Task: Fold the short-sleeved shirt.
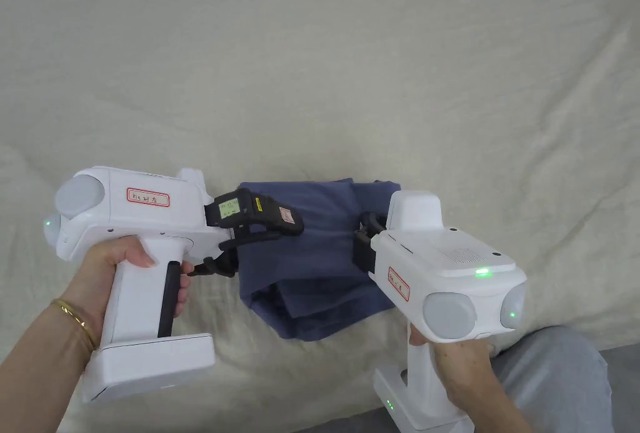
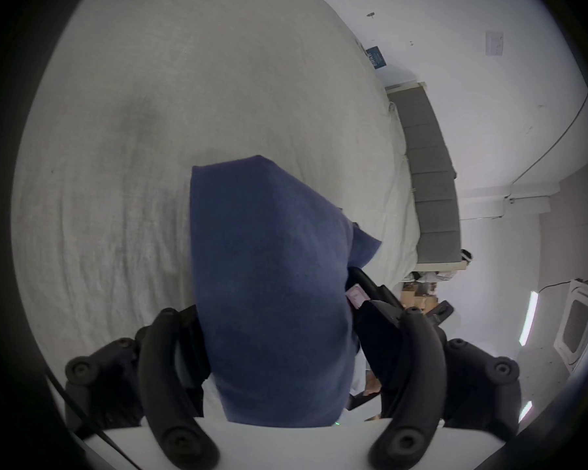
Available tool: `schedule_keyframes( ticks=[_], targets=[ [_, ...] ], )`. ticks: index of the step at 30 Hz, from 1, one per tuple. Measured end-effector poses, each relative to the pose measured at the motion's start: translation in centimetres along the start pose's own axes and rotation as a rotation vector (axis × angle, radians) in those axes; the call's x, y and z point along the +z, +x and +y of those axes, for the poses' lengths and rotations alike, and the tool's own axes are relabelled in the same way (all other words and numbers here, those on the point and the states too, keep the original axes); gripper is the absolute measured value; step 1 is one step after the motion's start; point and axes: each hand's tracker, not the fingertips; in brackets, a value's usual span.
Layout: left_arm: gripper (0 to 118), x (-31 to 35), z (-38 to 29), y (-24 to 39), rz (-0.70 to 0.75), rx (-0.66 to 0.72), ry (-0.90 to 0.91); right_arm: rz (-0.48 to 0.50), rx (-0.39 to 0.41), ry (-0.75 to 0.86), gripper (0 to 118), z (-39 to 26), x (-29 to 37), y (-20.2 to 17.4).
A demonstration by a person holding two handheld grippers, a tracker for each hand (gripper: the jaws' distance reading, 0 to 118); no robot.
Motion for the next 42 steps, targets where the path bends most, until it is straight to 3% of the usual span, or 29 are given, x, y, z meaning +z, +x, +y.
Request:
schedule_keyframes(
  ticks=[4, 8, 11, 20, 34, 42],
  targets=[
    [68, -0.1, -0.2, 0.1, 0.039, -0.015, 0.009, 0.005, -0.012, 0.002, 0, 0.0, 0.0, 0.1],
    [43, -0.1, -0.9, 1.1, 0.073, 0.000, 0.029, 0.010, -0.015, 0.004, 0, 0.0, 0.0, 0.1],
    [31, -0.5, -1.0, 2.2, 0.143, -0.026, 0.040, 0.010, -0.010, 0.002, 0, 0.1, 0.0, 0.1],
    [26, -0.2, -1.5, 6.2, 0.271, -0.088, 0.055, 0.018, 0.036, 0.017, 0, 1.2, 1.0, 0.0],
    [26, 1.5, -2.4, 10.7, 0.343, -0.214, 0.075, 0.001, 0.092, 0.284, 0, 7.2, 9.2, 0.2],
    [26, 6.0, -1.4, 11.6, 0.413, -0.280, 0.089, 0.004, 0.099, 0.384, 0, 8.7, 12.5, 0.3]
  ],
)
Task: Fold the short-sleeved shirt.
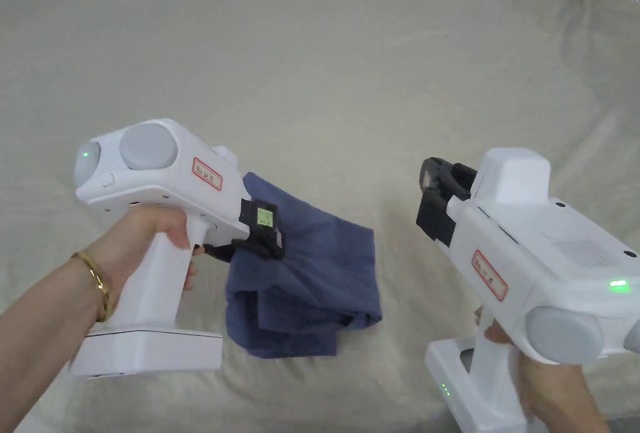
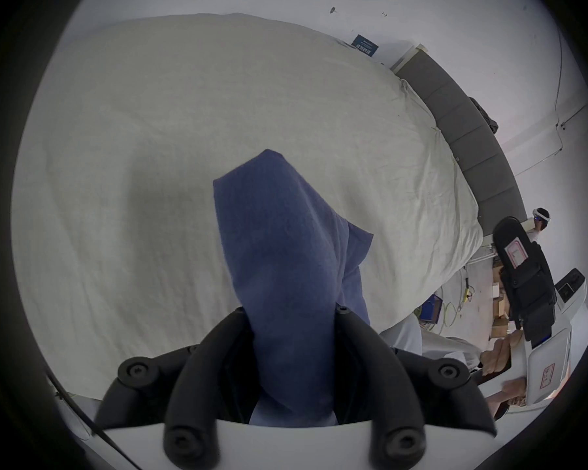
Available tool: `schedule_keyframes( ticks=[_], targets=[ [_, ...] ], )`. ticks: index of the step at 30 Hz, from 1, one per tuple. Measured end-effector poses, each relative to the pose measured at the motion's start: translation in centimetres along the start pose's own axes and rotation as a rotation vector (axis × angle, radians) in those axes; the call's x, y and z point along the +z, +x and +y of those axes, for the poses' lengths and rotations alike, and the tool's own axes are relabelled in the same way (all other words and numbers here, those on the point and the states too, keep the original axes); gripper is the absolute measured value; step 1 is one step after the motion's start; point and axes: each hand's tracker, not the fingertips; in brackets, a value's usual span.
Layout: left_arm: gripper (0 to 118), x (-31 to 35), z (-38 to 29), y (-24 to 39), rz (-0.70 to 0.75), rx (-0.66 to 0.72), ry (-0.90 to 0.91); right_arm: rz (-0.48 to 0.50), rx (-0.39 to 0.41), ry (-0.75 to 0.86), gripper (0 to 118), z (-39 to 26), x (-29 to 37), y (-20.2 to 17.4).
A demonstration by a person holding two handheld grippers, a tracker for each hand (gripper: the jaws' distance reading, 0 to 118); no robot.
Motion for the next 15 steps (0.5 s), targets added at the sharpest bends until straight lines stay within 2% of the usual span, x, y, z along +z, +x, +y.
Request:
schedule_keyframes(
  ticks=[7, 15],
  targets=[
    [26, 5.7, 1.1, -6.4, 0.180, 0.042, 0.041, 0.025, 0.007, 0.012, 0, 0.1, -0.1, -1.2],
    [26, 11.8, 1.7, -18.1, 0.391, 0.124, 0.060, 0.069, 0.023, -0.021, 0, -0.5, -1.7, -4.2]
  ],
)
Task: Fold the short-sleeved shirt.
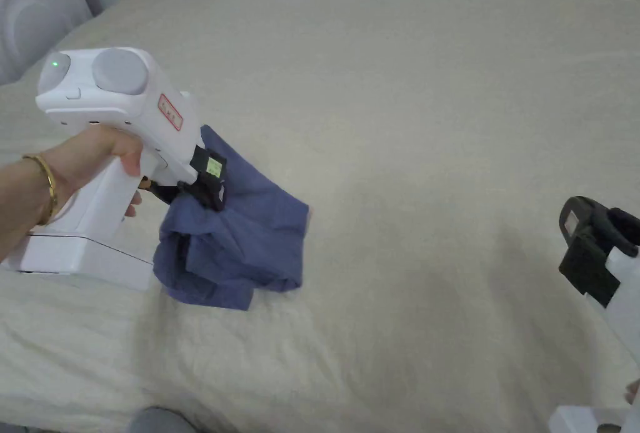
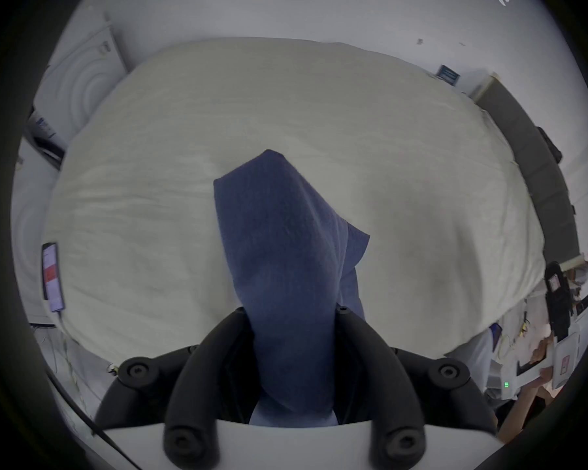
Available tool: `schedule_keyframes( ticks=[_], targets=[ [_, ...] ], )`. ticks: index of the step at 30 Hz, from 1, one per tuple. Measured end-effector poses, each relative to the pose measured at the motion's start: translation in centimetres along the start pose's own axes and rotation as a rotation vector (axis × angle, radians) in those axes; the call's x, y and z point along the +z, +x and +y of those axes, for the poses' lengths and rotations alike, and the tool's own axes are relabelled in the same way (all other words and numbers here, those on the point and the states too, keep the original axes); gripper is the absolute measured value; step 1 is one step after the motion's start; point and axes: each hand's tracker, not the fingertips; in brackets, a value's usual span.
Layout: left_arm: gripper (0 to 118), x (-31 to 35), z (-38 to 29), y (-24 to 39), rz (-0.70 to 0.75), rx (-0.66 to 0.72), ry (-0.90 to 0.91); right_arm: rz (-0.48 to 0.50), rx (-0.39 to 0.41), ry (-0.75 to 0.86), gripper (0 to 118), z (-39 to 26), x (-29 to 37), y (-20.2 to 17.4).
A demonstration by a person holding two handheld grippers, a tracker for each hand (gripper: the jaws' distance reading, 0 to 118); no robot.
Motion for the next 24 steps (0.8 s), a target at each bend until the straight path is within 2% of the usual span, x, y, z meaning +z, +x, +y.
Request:
schedule_keyframes(
  ticks=[9, 13, 14, 16, 18, 20, 21, 22, 24],
  targets=[
    [26, -3.3, -0.2, -14.0, 0.025, 0.094, -0.047, 0.005, 0.020, -0.049, 0, -0.6, -1.5, -2.7],
    [26, -6.2, -0.9, -18.6, 0.014, 0.148, -0.071, -0.007, 0.030, -0.070, 0, -0.9, -1.6, -3.2],
    [26, -6.8, -1.1, -19.3, 0.012, 0.144, -0.074, -0.010, 0.029, -0.076, 0, -0.8, -1.1, -2.4],
    [30, -7.9, -1.6, -20.0, 0.013, 0.135, -0.088, -0.018, 0.042, -0.087, 0, -0.9, -1.0, -2.4],
    [55, -8.8, -2.0, -20.6, 0.072, 0.125, -0.071, -0.022, 0.044, -0.096, 0, -0.8, -0.9, -1.7],
    [88, -9.3, -2.4, -21.2, 0.156, 0.112, -0.046, -0.022, 0.047, -0.107, 0, -0.9, -0.8, -1.5],
    [99, -9.3, -2.6, -21.5, 0.196, 0.104, -0.029, -0.024, 0.065, -0.118, 0, -0.9, -0.9, -1.4],
    [106, -9.2, -2.8, -21.8, 0.218, 0.112, 0.005, -0.026, 0.072, -0.119, 0, -0.8, -0.8, -0.9],
    [108, -8.3, -3.1, -22.0, 0.248, 0.137, 0.080, -0.021, 0.071, -0.121, 0, -0.6, -0.6, -0.5]
  ],
)
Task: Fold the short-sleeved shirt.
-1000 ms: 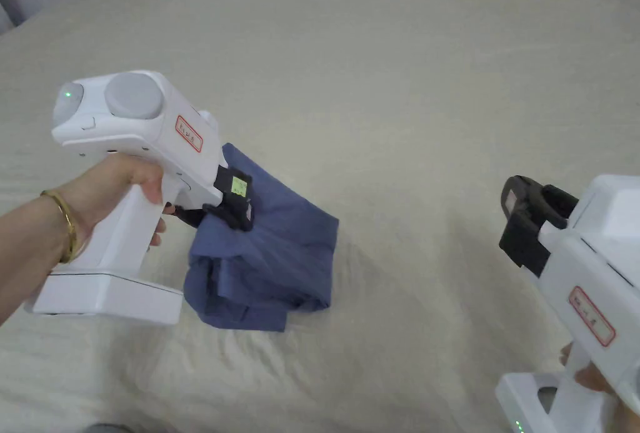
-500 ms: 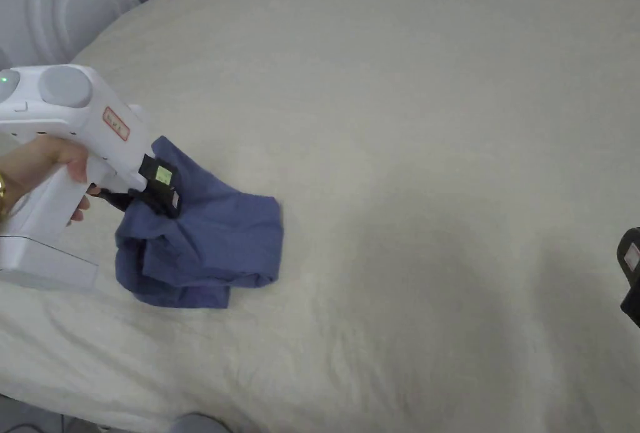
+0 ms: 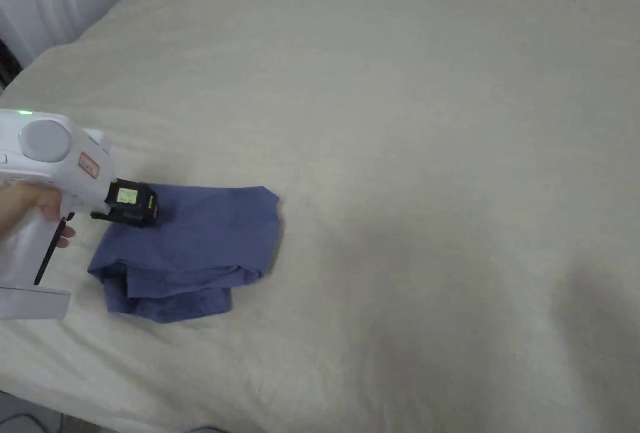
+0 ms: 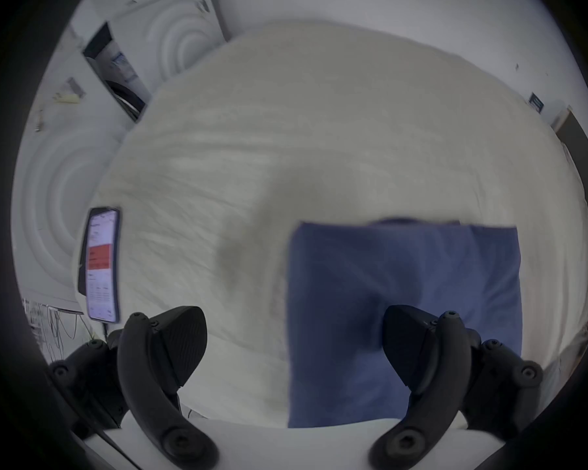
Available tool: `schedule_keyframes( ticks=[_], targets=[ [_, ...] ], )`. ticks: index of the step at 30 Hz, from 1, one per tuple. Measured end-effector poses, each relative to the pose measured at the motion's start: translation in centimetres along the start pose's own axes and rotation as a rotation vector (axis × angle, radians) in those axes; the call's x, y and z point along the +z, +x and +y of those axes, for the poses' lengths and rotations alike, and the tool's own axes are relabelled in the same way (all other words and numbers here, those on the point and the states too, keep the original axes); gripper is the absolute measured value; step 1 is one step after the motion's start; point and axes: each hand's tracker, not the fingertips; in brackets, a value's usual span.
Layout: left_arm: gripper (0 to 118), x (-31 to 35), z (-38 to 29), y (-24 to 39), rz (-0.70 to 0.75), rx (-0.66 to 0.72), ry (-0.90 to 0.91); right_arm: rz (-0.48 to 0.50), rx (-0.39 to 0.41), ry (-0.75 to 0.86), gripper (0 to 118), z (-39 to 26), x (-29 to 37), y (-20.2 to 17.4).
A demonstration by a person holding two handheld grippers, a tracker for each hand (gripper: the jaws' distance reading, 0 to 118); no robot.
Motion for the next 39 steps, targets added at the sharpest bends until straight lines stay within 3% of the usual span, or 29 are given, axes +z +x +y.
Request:
schedule_keyframes(
  ticks=[4, 9, 12, 17, 21, 23, 28, 39],
  targets=[
    [108, 2.9, 0.3, 0.0, 0.110, 0.069, 0.211, -0.001, 0.001, 0.014, 0, 0.4, 0.6, 0.5],
    [109, 9.7, 0.5, 3.9, 0.128, 0.077, 0.588, -0.005, 0.000, 0.045, 0, 1.0, 1.5, 1.0],
    [110, 14.1, 0.2, 7.6, 0.072, 0.087, 0.790, -0.005, -0.004, 0.073, 0, 1.3, 1.6, 0.9],
    [118, 19.3, -0.9, 15.3, -0.015, 0.026, 0.971, -0.005, -0.002, 0.116, 0, 1.8, 2.1, 1.2],
    [118, 21.5, -2.5, 21.5, -0.102, 0.017, 1.054, -0.012, 0.005, 0.156, 0, 2.7, 2.8, 1.7],
    [118, 22.3, -3.5, 24.4, -0.136, -0.024, 1.076, -0.019, 0.006, 0.174, 0, 3.6, 2.4, -0.6],
    [118, 23.1, -6.3, 30.4, -0.236, -0.002, 1.100, -0.044, 0.009, 0.226, 0, 4.5, 3.6, 0.2],
    [118, 21.1, -12.8, 35.4, -0.245, -0.039, 1.064, -0.072, 0.003, 0.276, 0, 4.3, 5.0, 2.6]
  ],
)
